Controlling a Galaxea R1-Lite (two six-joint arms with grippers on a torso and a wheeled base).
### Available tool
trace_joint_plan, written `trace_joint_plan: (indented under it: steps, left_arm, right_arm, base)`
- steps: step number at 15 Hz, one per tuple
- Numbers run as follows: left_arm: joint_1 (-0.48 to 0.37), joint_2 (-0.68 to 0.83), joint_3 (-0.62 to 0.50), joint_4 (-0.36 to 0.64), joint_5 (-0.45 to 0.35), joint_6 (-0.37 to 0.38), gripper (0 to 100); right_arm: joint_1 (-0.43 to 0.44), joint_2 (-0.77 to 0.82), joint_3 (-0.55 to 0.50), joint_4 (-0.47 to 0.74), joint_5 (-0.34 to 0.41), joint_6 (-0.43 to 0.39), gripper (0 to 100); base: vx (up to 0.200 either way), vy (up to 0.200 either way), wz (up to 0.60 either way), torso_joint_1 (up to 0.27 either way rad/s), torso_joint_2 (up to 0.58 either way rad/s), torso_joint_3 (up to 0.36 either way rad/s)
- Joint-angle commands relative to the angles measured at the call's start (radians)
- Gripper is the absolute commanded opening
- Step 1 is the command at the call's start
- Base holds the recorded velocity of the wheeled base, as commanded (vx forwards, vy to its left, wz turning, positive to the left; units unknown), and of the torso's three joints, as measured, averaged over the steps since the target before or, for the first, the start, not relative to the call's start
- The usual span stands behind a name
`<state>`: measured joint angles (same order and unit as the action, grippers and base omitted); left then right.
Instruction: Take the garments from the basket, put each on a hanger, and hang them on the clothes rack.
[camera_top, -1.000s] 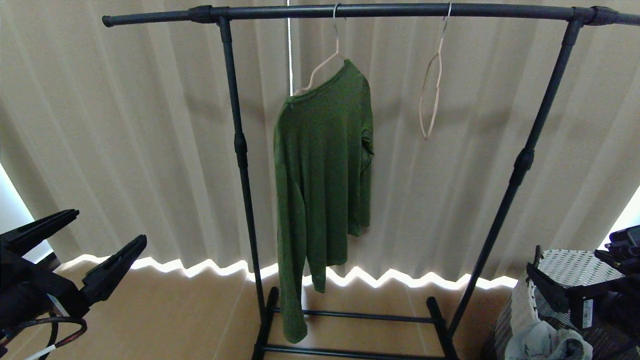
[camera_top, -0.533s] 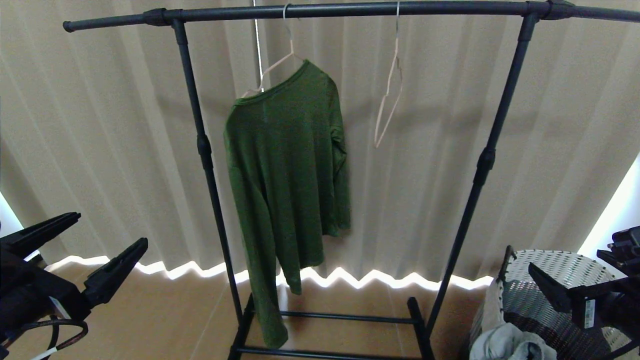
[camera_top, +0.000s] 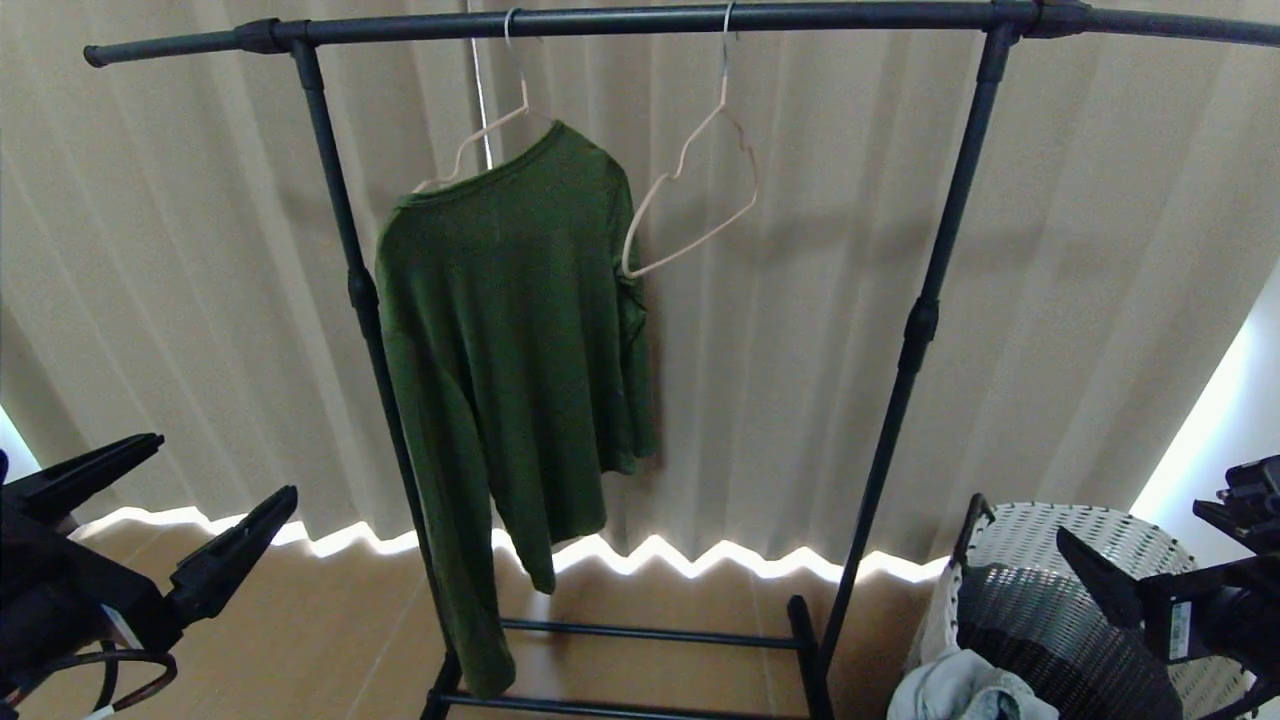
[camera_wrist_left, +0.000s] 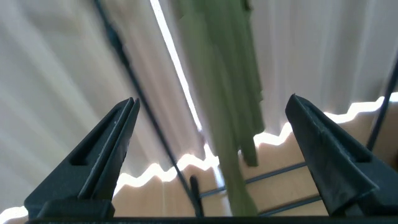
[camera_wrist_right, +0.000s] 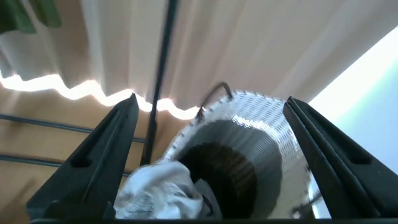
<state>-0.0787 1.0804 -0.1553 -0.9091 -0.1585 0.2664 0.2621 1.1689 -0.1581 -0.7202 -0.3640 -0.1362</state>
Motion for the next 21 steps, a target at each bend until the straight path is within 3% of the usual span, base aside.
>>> trace_joint_plan:
  steps: [1,5,8,10,13,15,21]
  left_arm:
    - [0.0,-0.001,-0.001,-0.002,-0.001,-0.001,100]
    - [-0.003,-0.001,0.002,-0.002,-0.003,-0.001,100]
    - [-0.003,-0.002,0.002,-0.002,-0.003,-0.003,100]
    - [-0.003,-0.004,0.002,-0.002,-0.003,-0.003,100]
    - [-0.003,-0.002,0.002,-0.002,-0.003,-0.003,100]
    - [-0.003,-0.002,0.002,-0.002,-0.003,-0.003,100]
    - [-0.004,-0.001,0.003,-0.002,-0.003,-0.004,100]
  right_arm:
    - [0.0,-0.045,0.031,0.004,0.002,0.001,100]
    - [-0.007,-0.08,0.066,0.013,0.002,-0.026,100]
    - [-0.092,-0.066,0.061,0.059,0.008,-0.16,100]
    - [-0.095,-0.064,0.012,0.185,0.01,-0.177,100]
    - [-0.126,-0.058,-0.184,0.593,0.12,-0.168,100]
    - [-0.152,0.006,-0.225,0.696,0.191,-0.168,100]
    - [-0.149,0.279,-0.215,0.694,0.198,-0.215,100]
  base:
    - [0.0,0.0,0.0,0.0,0.0,0.0]
    - [0.0,0.0,0.0,0.0,0.0,0.0]
    - [0.0,0.0,0.0,0.0,0.0,0.0]
    - [0.0,0.0,0.0,0.0,0.0,0.0]
    - [0.0,0.0,0.0,0.0,0.0,0.0]
    - [0.0,0.0,0.0,0.0,0.0,0.0]
    - [0.0,0.0,0.0,0.0,0.0,0.0]
